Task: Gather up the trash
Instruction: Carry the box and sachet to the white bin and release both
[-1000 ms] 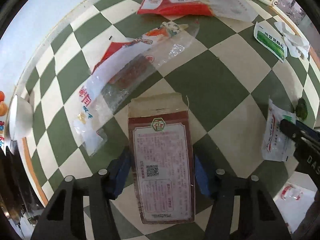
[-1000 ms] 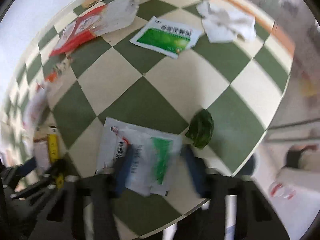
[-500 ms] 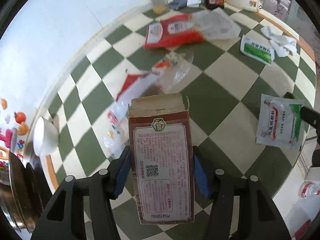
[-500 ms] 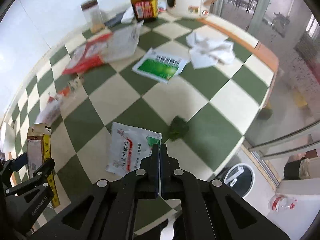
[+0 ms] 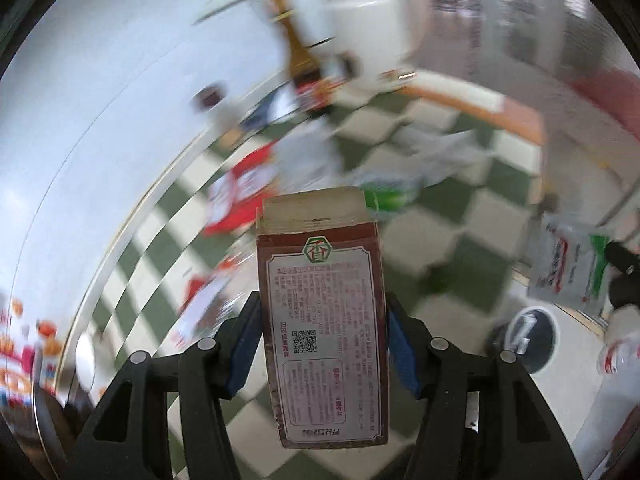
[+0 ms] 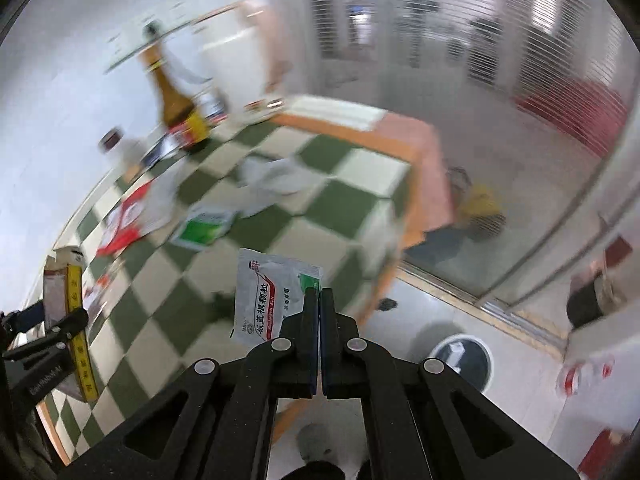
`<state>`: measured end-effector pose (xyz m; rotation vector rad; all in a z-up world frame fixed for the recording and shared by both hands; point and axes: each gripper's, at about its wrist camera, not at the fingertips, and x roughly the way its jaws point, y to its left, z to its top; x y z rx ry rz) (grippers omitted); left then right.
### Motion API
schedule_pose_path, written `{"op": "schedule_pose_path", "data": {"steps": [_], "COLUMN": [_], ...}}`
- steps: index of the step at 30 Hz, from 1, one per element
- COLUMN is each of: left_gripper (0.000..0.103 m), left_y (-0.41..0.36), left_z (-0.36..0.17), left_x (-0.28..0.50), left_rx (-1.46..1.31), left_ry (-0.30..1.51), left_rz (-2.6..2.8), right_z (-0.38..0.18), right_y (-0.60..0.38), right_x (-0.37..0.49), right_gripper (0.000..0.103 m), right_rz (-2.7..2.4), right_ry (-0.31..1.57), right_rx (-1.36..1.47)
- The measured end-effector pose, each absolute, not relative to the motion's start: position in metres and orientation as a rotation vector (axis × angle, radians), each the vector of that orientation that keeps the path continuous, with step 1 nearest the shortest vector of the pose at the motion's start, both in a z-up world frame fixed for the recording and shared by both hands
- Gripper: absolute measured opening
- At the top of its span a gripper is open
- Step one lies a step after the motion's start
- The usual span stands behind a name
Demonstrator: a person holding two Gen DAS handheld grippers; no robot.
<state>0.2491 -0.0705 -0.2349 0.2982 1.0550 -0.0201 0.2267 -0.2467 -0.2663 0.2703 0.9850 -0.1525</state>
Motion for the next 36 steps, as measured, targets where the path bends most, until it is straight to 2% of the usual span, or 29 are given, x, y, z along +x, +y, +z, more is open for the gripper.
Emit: {"op": "schedule_pose_path", "data": {"steps": [7, 14, 17, 21, 28, 30, 34, 36], "left_gripper": [0.055, 0.055, 0.055, 0.055, 0.055, 0.056, 0.058, 0.058], "left_y": [-0.223, -0.376, -0.428, -0.488, -0.541, -0.549, -0.555, -0.555], "left_z": [-0.249, -0.336, -0.396, -0.505, -0.702, -0.748, -0.805, -0.819], "left_x": [0.248, 0.225, 0.218, 0.211, 0.2, 0.196, 0.192, 0.195], "left_rx": [0.405, 0.545, 0.586, 0.636, 0.654, 0.677, 0.697, 0.687], "left_ry": [1.062, 1.142, 1.205, 1.307, 1.577, 1.629, 1.709, 1.729], "left_rz": [-0.287, -0.5, -0.561, -0.62, -0.672, -0.684, -0.689, -0.674], "right_z": [-0.316, -0.405, -0.459, -0.552, -0.743, -0.782, -0.852, -0.867], "right_y": [-0.38, -0.498, -0.541, -0.589, -0.64, -0.642, -0.649, -0.648], "right_x": [0.165, 0.099, 0.075, 0.056, 0.04, 0.038, 0.033, 0.034], "right_gripper": [0.0, 0.0, 0.0, 0.0, 0.0, 0.0, 0.0, 0.0], "right_rz": [-0.39, -0.606, -0.68, -0.741, -0.753, -0.745, -0.733, -0.722], "right_ry": [1.03, 1.103, 1.15, 1.221, 1.329, 1.352, 1.387, 1.391], "right_rx": [0.435, 0.569, 0.615, 0.697, 0.83, 0.853, 0.914, 0.929]}}
